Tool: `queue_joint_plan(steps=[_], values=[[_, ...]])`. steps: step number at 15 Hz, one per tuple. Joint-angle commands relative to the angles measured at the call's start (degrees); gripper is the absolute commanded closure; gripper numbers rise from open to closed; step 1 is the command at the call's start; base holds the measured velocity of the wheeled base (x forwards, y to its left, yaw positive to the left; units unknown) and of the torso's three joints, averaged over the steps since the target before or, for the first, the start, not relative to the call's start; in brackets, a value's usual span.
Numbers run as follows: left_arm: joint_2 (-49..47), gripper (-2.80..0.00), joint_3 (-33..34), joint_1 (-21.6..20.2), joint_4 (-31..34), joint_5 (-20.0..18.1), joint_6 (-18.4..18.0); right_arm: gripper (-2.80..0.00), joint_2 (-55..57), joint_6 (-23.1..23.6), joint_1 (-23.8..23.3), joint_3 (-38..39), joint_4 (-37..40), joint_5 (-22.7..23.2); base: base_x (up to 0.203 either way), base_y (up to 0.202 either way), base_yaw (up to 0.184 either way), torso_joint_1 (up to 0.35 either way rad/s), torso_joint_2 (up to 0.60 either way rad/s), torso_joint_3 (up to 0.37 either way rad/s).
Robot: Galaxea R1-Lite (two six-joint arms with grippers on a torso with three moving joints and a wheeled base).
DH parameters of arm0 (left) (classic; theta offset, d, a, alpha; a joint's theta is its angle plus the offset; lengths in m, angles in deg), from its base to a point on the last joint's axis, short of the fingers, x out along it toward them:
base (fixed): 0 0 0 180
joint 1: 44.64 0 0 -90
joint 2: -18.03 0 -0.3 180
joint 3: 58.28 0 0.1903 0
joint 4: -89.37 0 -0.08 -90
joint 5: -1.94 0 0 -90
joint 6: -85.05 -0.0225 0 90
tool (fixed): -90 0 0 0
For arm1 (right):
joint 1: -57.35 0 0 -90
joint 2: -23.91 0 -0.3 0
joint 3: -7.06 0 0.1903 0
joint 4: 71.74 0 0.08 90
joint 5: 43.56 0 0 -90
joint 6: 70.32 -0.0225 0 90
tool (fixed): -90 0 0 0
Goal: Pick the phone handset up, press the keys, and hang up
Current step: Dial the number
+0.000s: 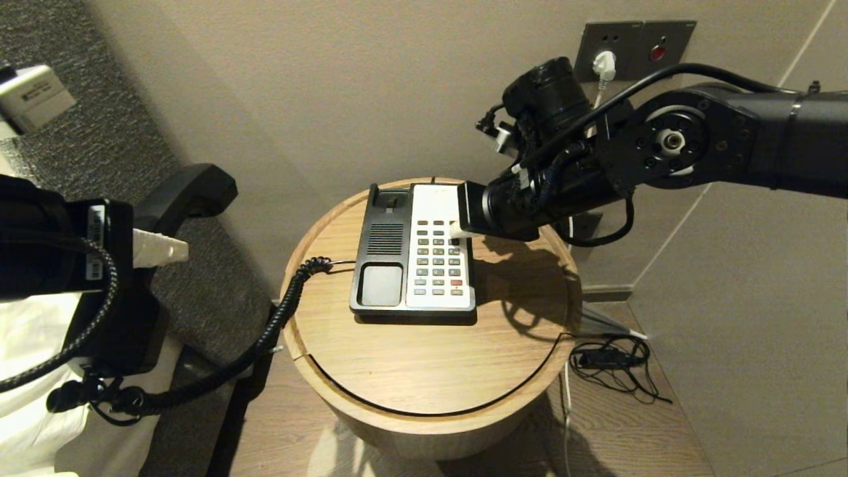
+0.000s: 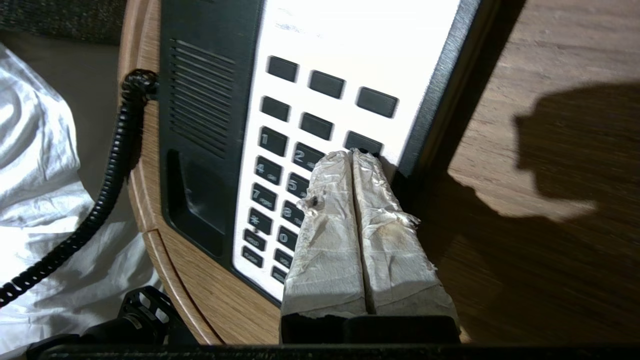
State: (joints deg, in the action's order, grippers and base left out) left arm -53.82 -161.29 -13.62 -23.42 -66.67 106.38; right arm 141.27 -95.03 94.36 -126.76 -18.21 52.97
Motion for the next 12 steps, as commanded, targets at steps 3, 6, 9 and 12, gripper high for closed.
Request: queue_joint_plan(steps=[3, 6, 9, 12], values=[[-0.04, 0.00, 0.54, 0.00, 0.18, 0.14, 0.20, 0.00, -0.06, -0.45, 0.69, -0.14, 1.21, 0.09, 0.000, 0.000, 0.000, 0.000, 0.00, 0.000], [0.13, 0.00, 0.64, 0.00, 0.10, 0.12, 0.23, 0.00, 0.41, -0.43, 0.69, 0.17, 1.30, 0.16, 0.000, 0.000, 0.000, 0.000, 0.00, 0.000], [0.04, 0.00, 0.81, 0.00, 0.10, 0.05, 0.29, 0.00, 1.23, -0.43, 0.69, 0.45, 1.13, 0.04, 0.000, 0.000, 0.000, 0.000, 0.00, 0.000], [0.13, 0.00, 0.89, 0.00, 0.18, 0.12, 1.38, 0.00, 0.94, -0.25, 0.61, 1.64, 1.04, -0.02, 0.000, 0.000, 0.000, 0.000, 0.00, 0.000]])
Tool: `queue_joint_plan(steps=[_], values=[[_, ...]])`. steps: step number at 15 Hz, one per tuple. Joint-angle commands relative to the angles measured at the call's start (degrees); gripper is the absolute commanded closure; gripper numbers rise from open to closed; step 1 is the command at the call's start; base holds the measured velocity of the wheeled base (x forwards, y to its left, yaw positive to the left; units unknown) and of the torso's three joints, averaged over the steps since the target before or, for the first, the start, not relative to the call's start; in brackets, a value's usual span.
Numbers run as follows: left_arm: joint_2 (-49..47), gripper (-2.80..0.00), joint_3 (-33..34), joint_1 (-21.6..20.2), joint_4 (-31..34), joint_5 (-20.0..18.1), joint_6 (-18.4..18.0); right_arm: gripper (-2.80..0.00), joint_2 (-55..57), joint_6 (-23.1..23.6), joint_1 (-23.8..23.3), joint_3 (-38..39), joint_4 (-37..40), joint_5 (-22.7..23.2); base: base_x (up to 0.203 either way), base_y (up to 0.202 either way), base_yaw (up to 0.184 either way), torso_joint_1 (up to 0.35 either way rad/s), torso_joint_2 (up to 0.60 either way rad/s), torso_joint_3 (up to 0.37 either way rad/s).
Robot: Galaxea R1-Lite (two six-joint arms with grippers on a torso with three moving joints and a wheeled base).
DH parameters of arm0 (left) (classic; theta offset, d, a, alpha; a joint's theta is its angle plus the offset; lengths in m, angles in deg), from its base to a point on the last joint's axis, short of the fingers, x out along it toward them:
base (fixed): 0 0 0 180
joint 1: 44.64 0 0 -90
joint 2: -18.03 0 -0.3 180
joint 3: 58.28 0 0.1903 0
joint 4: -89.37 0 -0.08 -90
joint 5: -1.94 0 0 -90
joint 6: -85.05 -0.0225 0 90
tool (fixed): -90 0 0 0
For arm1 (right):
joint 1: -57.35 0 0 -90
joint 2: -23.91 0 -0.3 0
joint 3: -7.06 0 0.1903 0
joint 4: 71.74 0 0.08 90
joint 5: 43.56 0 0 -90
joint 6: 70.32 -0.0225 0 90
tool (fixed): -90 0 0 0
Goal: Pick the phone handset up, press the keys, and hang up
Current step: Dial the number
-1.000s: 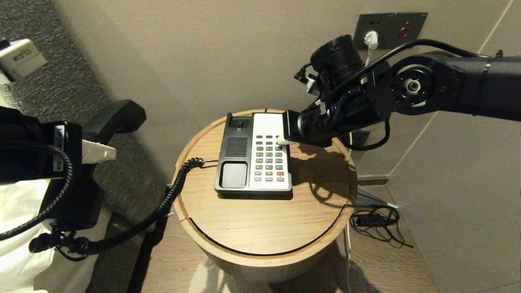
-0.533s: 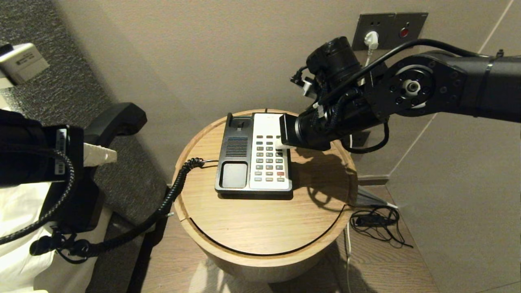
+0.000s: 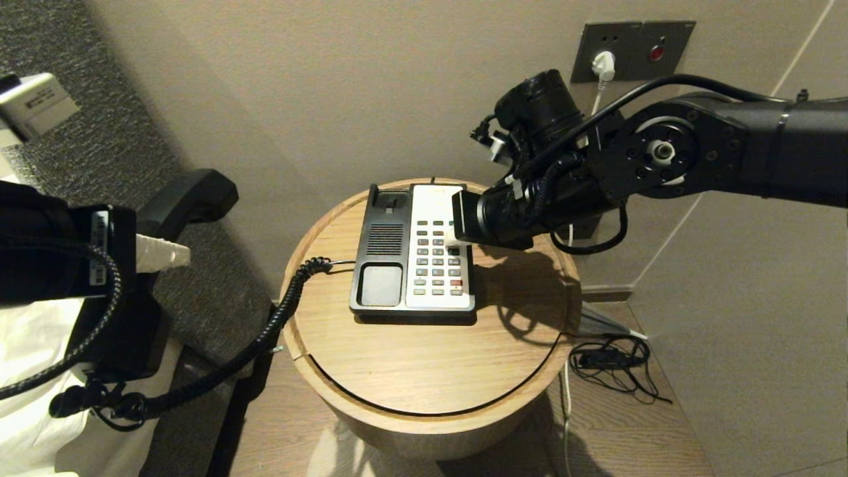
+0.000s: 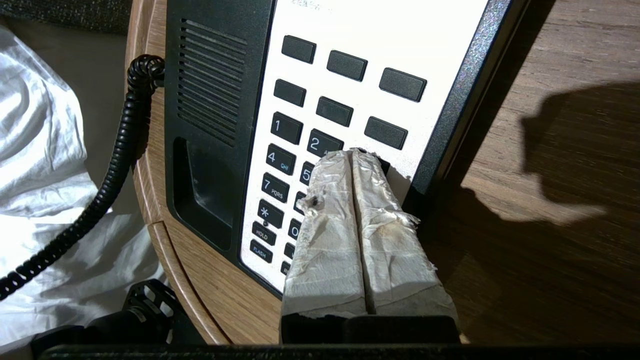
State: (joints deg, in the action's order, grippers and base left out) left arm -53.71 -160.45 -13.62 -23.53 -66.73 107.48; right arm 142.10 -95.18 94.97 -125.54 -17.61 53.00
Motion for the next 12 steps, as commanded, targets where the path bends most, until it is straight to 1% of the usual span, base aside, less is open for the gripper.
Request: queue_joint_plan(steps=[1, 6, 8, 11, 12], values=[[-0.04, 0.00, 0.05, 0.00, 0.29, 0.20, 0.63, 0.00, -0.01, -0.10, 0.00, 0.63, 0.57, -0.05, 0.000, 0.000, 0.000, 0.000, 0.00, 0.000], [0.44, 0.00, -0.02, -0.01, 0.29, 0.20, 0.69, 0.00, -4.09, -0.52, 0.16, -0.20, 1.22, -0.04, 0.000, 0.000, 0.000, 0.000, 0.00, 0.000], [1.14, 0.00, 0.71, -0.07, 0.26, 0.18, 0.79, 0.00, -6.36, -1.74, 0.49, 0.65, 2.45, 0.14, 0.000, 0.000, 0.000, 0.000, 0.00, 0.000], [2.18, 0.00, 2.20, -1.00, 0.29, 0.20, 1.22, 0.00, -7.83, -2.58, 2.71, 1.18, 5.87, 0.45, 0.000, 0.000, 0.000, 0.000, 0.00, 0.000], [2.57, 0.00, 2.70, -1.42, 0.27, 0.20, 1.22, 0.00, -7.93, -3.70, 3.42, 1.29, 7.50, 0.60, 0.000, 0.000, 0.000, 0.000, 0.00, 0.000]])
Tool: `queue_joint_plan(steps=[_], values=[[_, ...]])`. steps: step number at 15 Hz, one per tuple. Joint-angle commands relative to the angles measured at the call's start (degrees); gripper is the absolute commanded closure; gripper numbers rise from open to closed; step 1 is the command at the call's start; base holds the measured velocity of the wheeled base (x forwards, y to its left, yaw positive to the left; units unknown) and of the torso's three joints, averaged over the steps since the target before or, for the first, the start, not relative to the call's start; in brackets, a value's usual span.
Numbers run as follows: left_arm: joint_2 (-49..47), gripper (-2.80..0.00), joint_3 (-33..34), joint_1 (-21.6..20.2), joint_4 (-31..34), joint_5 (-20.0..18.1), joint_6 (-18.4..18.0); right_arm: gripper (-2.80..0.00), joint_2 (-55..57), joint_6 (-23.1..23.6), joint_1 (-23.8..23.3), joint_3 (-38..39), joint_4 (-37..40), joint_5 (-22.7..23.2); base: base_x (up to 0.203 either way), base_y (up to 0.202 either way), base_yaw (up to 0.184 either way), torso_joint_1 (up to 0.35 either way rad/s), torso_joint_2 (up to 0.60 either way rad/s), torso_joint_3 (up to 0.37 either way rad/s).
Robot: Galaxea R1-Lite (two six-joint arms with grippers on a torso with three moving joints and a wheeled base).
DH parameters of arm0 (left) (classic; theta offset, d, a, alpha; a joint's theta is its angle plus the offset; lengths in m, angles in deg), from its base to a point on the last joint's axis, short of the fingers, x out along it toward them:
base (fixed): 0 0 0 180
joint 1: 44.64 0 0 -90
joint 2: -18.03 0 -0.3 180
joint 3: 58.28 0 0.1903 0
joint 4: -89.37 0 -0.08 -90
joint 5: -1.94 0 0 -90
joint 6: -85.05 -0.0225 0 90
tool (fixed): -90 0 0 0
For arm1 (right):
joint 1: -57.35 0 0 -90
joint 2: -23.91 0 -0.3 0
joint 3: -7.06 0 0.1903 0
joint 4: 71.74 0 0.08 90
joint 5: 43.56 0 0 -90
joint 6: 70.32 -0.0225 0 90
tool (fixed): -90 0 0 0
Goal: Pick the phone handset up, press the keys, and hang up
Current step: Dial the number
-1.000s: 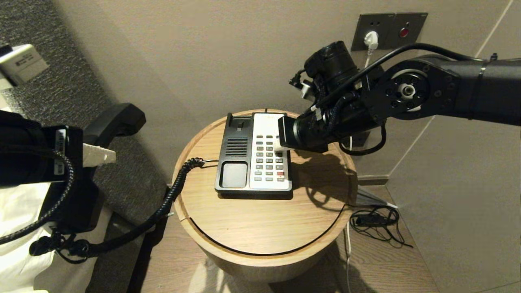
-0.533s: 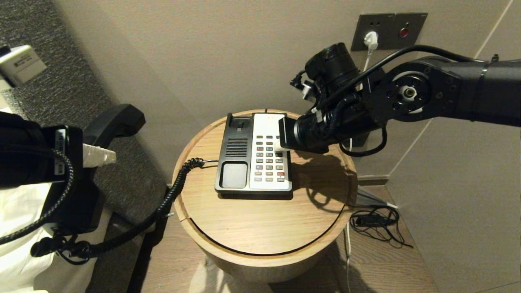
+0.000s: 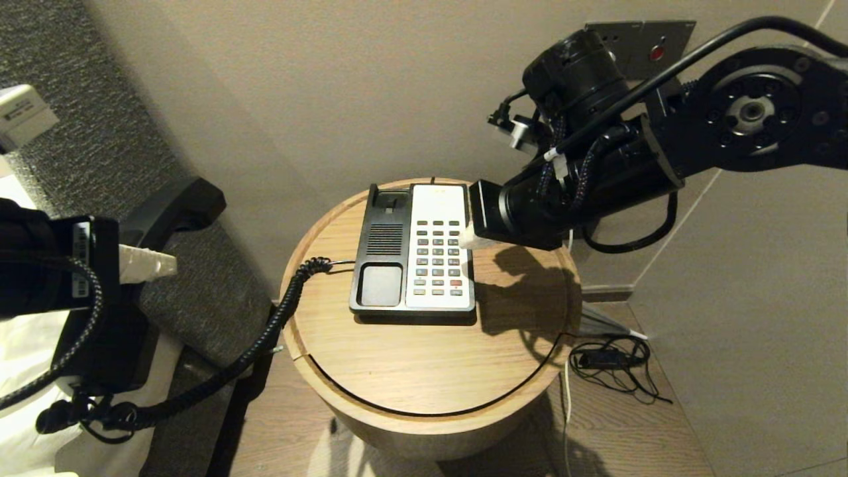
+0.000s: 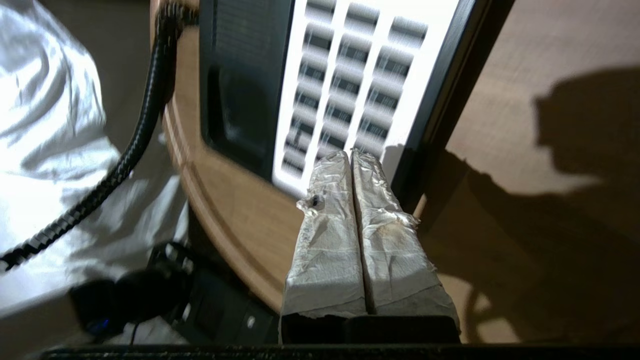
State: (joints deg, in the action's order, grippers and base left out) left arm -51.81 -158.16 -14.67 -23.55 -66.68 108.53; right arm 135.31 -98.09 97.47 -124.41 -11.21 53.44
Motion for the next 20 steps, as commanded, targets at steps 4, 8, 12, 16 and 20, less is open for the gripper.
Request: queue_joint_plan(steps=[4, 8, 12, 16, 20], values=[[1.20, 0.00, 1.45, -1.06, 0.32, -0.55, 0.16, 0.00, -0.57, -1.41, 1.63, 2.28, 2.72, 0.47, 0.000, 0.000, 0.000, 0.000, 0.00, 0.000], [1.11, 0.00, 1.98, -1.32, 0.32, -0.73, 0.52, 0.00, 1.02, -1.05, 1.63, 3.72, 2.91, 0.38, 0.000, 0.000, 0.000, 0.000, 0.00, 0.000], [1.02, 0.00, 2.86, -1.41, 0.23, -0.73, 0.89, 0.00, 1.89, -1.32, 2.61, 2.90, 2.75, 0.55, 0.000, 0.000, 0.000, 0.000, 0.00, 0.000], [0.94, 0.00, 3.22, -1.41, 0.14, -0.73, 1.31, 0.00, 2.52, -1.23, 3.04, 2.81, 2.66, 0.47, 0.000, 0.000, 0.000, 0.000, 0.00, 0.000], [1.02, 0.00, 3.30, -1.41, 0.14, -0.72, 1.31, 0.00, 3.29, -0.80, 3.04, 2.81, 2.39, 0.38, 0.000, 0.000, 0.000, 0.000, 0.00, 0.000]])
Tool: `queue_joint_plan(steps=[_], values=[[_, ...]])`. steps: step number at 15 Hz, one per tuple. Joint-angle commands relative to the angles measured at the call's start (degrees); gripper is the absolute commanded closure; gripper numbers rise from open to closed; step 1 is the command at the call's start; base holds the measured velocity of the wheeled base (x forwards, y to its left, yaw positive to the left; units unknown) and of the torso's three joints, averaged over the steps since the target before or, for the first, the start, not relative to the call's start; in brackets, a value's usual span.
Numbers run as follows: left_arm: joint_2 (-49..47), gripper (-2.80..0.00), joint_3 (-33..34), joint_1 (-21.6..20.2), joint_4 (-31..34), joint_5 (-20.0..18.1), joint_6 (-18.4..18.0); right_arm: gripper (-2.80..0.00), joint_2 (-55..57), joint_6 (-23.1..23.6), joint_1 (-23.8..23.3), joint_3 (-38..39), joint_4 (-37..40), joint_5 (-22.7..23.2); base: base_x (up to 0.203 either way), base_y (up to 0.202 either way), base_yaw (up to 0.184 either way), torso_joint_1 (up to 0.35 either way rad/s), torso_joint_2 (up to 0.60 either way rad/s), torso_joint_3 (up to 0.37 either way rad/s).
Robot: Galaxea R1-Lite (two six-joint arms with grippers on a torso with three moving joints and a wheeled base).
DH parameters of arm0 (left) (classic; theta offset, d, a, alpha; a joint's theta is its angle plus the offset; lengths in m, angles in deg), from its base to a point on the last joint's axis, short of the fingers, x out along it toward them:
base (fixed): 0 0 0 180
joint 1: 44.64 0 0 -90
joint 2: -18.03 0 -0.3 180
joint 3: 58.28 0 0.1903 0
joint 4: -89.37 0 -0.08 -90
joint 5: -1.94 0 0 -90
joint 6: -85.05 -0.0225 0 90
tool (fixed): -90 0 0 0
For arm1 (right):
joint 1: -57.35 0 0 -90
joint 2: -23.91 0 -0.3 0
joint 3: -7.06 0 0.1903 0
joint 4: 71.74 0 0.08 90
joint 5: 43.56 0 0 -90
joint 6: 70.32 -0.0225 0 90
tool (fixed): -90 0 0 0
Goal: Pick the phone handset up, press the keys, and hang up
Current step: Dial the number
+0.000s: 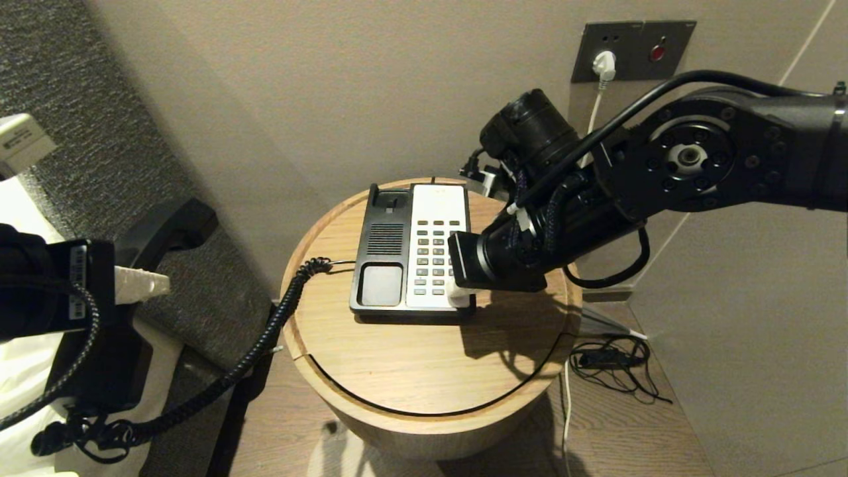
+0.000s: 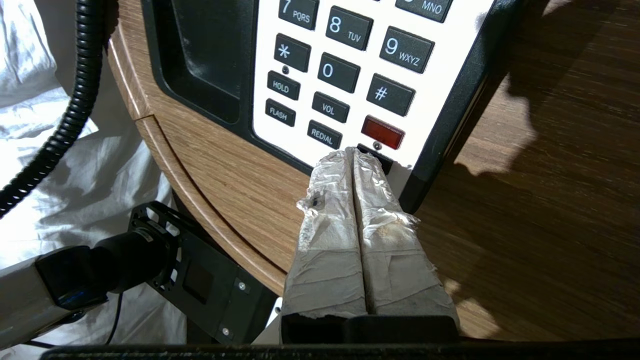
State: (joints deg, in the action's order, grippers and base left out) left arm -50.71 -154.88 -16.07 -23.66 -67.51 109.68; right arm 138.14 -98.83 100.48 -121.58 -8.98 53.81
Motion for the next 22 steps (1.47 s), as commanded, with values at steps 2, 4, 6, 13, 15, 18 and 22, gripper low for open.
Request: queue_joint_plan(steps=[2, 4, 6, 13, 15, 18, 22], values=[[-0.16, 0.00, 0.02, -0.01, 0.25, 0.10, 0.16, 0.00, 0.47, 0.03, -0.05, -0.03, 0.16, -0.16, 0.000, 0.000, 0.000, 0.000, 0.00, 0.000], [-0.08, 0.00, 0.02, -0.01, 0.25, 0.10, 0.16, 0.00, 0.38, 0.12, -0.08, -0.10, -0.10, -0.33, 0.000, 0.000, 0.000, 0.000, 0.00, 0.000], [-0.16, 0.00, 0.10, -0.01, 0.25, 0.10, 0.24, 0.00, 0.50, 0.06, -0.24, 0.30, -0.10, -0.34, 0.000, 0.000, 0.000, 0.000, 0.00, 0.000], [0.01, 0.00, 0.02, -0.01, 0.25, 0.10, 0.16, 0.00, -0.32, -0.14, -0.15, -0.47, 0.43, -0.25, 0.000, 0.000, 0.000, 0.000, 0.00, 0.000], [-0.08, 0.00, -0.07, -0.01, 0.25, 0.10, 0.16, 0.00, -0.15, 0.03, -0.15, -0.47, 0.26, -0.33, 0.000, 0.000, 0.000, 0.000, 0.00, 0.000], [0.01, 0.00, 0.02, -0.01, 0.25, 0.10, 0.16, 0.00, 0.17, 0.26, -0.24, -0.38, 0.25, -0.37, 0.000, 0.000, 0.000, 0.000, 0.00, 0.000], [-0.16, 0.00, 0.10, -0.01, 0.25, 0.10, 0.25, 0.00, 0.56, 0.65, -0.24, 0.39, 0.25, -0.42, 0.000, 0.000, 0.000, 0.000, 0.00, 0.000]])
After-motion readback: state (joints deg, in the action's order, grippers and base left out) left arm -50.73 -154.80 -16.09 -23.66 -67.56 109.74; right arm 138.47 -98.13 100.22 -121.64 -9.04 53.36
